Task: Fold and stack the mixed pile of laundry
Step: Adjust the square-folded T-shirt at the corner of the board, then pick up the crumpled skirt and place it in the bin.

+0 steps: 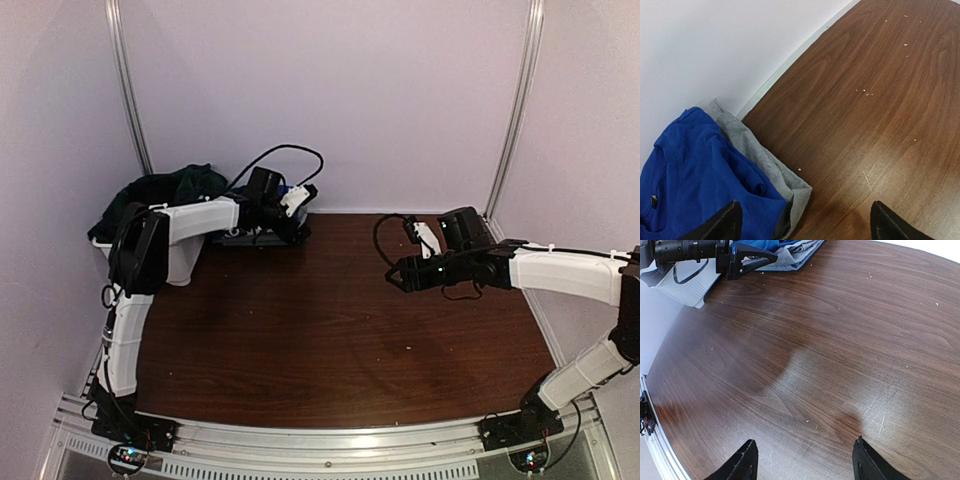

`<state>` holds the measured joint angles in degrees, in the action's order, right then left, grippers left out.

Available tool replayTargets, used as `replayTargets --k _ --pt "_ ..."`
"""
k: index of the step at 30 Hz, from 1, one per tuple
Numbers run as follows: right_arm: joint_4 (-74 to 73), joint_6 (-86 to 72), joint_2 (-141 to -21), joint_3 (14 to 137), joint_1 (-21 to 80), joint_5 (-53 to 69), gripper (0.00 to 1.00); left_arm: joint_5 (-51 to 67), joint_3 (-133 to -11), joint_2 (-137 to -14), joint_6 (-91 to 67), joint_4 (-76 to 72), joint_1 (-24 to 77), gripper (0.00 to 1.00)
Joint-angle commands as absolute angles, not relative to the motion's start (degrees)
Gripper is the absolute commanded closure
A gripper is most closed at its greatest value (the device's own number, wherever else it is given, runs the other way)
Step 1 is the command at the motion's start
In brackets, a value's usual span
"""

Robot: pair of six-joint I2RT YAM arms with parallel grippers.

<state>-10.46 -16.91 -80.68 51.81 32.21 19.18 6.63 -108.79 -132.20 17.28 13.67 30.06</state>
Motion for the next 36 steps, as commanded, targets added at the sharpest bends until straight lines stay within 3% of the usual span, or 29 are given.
replayTargets --k 1,7,12,20,33,36 --pt "-10.3 -16.1 -80.0 52.8 31.8 18.6 0.34 8.6 -111.5 -126.5 13.2 15.3 29.3 0.04" --pt "-11.7 -15.0 -78.3 55.4 29.8 16.8 0.2 -2.2 -112.5 -116.3 4.6 18.6 28.6 0.02" --pt "-10.2 -17.1 -75.0 54.7 25.0 17.5 0.01 -3.6 -111.1 -107.1 -6.3 25.3 22.2 0.02" --pt "-4.8 -21.4 -70.4 49.8 16.3 25.0 0.0 -2.7 -103.2 -98.5 -14.7 30.9 6.7 0.02" --pt "-3.2 -22.7 -72.9 47.6 15.0 29.1 0.0 1.7 -107.9 -115.4 -16.6 28.3 3.7 0.03" --pt "-3.0 -23.1 -73.2 47.5 14.9 30.0 0.0 -1.0 -110.9 -118.9 -17.1 29.2 3.7 0.17"
